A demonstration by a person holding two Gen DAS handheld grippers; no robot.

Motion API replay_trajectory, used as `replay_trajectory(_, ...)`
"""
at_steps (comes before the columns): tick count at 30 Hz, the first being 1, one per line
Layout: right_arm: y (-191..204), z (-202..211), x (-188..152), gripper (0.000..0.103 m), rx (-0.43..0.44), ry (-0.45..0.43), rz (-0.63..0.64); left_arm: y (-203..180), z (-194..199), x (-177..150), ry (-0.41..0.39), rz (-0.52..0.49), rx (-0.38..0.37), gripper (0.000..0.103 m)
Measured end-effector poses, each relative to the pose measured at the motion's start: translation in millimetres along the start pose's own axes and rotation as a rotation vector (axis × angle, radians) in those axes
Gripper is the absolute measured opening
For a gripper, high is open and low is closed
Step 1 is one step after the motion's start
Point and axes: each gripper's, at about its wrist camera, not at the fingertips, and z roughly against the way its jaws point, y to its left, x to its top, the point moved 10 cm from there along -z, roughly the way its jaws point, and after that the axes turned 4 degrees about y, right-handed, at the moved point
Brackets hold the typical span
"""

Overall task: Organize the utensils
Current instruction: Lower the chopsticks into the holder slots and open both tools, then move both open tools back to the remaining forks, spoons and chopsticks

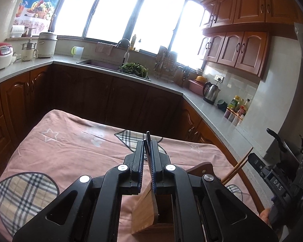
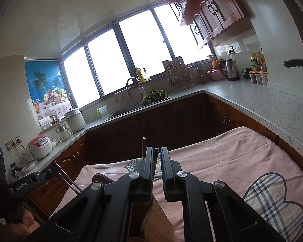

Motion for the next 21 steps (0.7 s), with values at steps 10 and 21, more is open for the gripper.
replay_trajectory(10, -2, 21, 0, 0.068, 0.031, -0.007, -0.057, 7, 25, -1, -0.011, 0.018, 0.013, 0.076)
replay_trajectory(21, -8, 68, -17, 0.094, 0.051, 0.032, -0.108, 18, 74, -43, 0.04, -0.003, 0.047, 0.094)
